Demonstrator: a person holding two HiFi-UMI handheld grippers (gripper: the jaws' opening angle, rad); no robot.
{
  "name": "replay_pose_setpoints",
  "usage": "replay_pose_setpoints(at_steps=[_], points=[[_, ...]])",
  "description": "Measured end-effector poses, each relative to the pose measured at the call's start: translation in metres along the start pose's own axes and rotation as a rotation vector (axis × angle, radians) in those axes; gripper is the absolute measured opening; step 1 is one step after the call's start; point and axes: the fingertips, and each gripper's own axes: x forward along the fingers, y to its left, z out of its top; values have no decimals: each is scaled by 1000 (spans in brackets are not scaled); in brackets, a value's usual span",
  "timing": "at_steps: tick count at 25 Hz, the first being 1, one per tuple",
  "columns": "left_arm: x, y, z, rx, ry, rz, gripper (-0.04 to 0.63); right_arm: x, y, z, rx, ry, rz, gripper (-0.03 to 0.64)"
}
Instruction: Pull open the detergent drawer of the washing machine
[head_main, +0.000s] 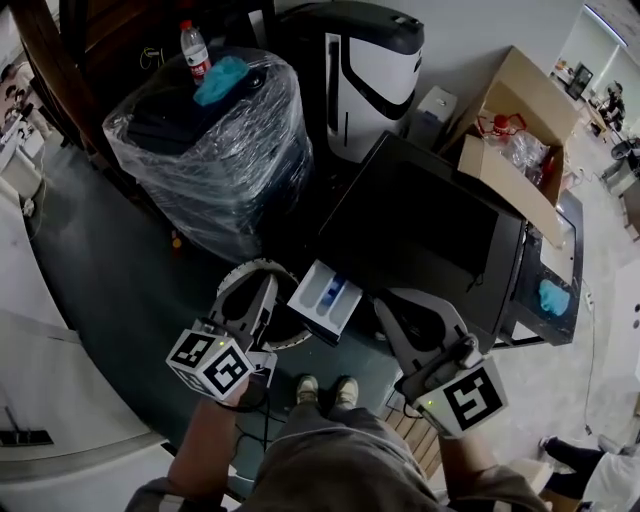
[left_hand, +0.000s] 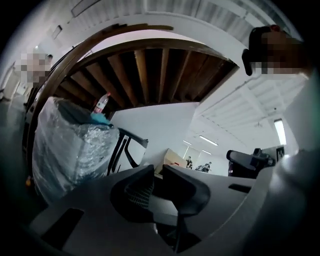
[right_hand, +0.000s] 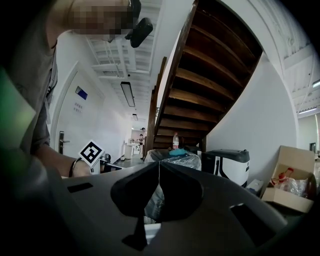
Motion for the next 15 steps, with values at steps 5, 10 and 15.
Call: replay_pose_setpoints(at_steps=[5,10,15], points=[[-5,-27,39,165,-29,-4,31,-12,-3,24,-27,-35,-21,32],[-9,-52,66,298,-49,-23,29,-24,-1,47,-60,-67,-32,32],[-18,-74,87,449,-63,-34,28,-36,5,66,-105,-93,-33,32]])
